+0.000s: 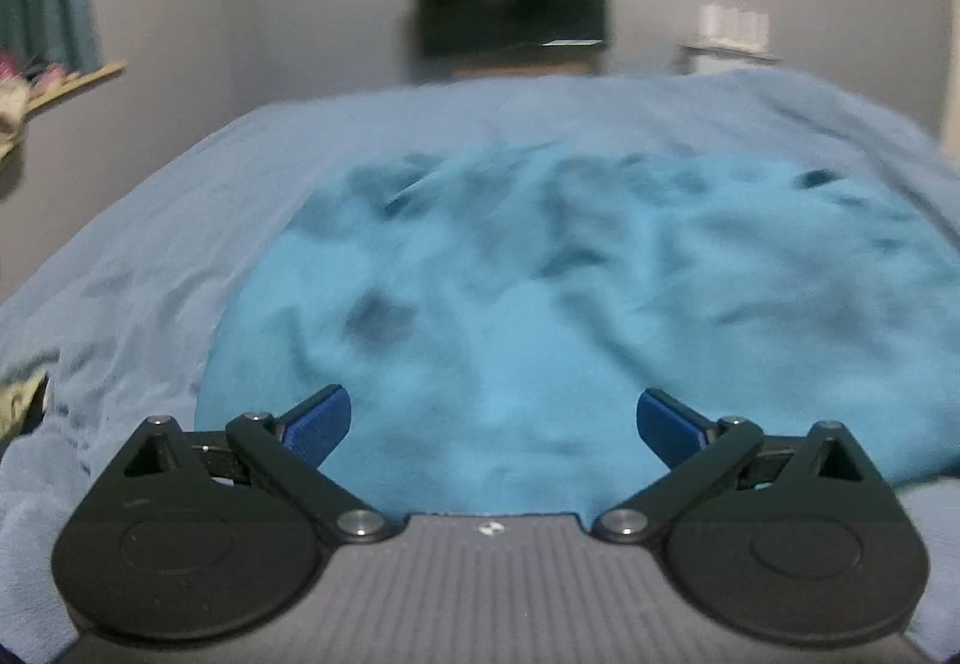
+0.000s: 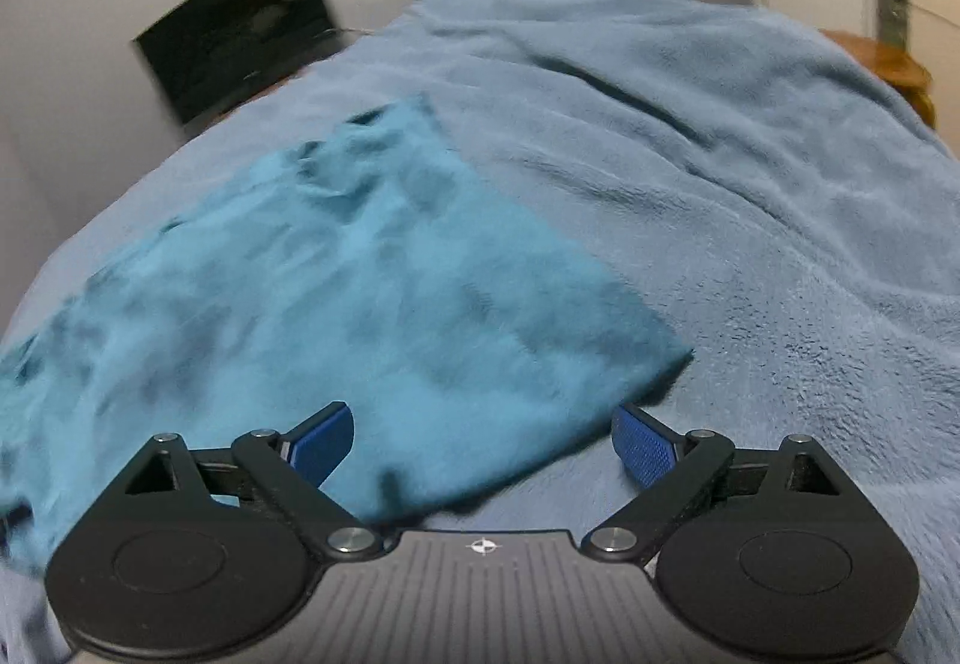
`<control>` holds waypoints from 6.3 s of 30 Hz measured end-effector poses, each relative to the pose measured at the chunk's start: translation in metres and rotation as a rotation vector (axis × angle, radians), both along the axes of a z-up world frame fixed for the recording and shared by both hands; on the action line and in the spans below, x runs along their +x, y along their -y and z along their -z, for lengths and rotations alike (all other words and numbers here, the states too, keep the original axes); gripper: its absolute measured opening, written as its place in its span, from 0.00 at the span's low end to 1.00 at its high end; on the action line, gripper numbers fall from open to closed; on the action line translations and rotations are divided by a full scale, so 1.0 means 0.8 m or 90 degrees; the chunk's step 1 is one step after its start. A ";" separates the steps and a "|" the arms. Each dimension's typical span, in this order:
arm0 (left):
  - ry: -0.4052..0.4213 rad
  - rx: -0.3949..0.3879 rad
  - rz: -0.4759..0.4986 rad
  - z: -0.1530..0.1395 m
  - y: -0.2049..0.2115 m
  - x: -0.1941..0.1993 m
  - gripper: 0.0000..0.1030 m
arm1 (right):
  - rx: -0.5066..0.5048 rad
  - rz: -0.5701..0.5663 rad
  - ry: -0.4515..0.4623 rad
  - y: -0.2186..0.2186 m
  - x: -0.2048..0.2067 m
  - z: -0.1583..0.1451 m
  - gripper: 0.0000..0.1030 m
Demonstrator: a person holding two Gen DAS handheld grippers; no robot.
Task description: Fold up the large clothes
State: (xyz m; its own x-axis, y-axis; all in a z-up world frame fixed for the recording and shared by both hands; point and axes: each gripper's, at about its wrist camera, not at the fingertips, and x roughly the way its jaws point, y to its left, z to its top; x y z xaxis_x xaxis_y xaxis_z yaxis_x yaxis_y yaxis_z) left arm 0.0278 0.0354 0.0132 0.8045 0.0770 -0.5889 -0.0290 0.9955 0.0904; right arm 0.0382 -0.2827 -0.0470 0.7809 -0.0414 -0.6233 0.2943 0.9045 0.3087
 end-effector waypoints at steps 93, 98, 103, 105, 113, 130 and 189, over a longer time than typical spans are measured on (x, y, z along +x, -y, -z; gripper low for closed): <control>-0.049 0.078 0.127 0.142 0.151 0.120 0.99 | -0.137 -0.308 0.389 -0.098 0.007 -0.062 0.08; -0.078 0.079 0.143 0.127 0.140 0.108 0.98 | -0.174 -0.334 0.384 -0.111 0.007 -0.063 0.08; -0.078 0.164 0.146 0.054 0.067 0.087 0.98 | -0.197 -0.323 0.369 -0.119 -0.003 -0.079 0.08; -0.058 0.215 0.111 0.025 0.026 0.080 0.99 | -0.225 -0.337 0.368 -0.142 -0.006 -0.082 0.08; -0.149 0.156 -0.059 0.063 -0.125 0.101 0.98 | -0.388 -0.450 0.373 -0.251 -0.036 -0.095 0.06; 0.049 -0.282 -0.134 -0.033 -0.257 0.065 0.95 | -0.528 -0.672 0.277 -0.457 -0.097 -0.011 0.05; -0.138 -0.208 0.078 0.031 -0.194 0.119 0.10 | -0.181 -0.522 0.165 -0.350 0.248 -0.061 0.25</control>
State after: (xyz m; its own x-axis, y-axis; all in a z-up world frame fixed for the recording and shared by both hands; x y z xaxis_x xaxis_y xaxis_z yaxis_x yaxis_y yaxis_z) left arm 0.1232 0.1904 -0.0113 0.6502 -0.2313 -0.7237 0.0771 0.9677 -0.2401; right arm 0.2365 -0.0027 0.0018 0.7479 0.4643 -0.4745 -0.5233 0.8521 0.0091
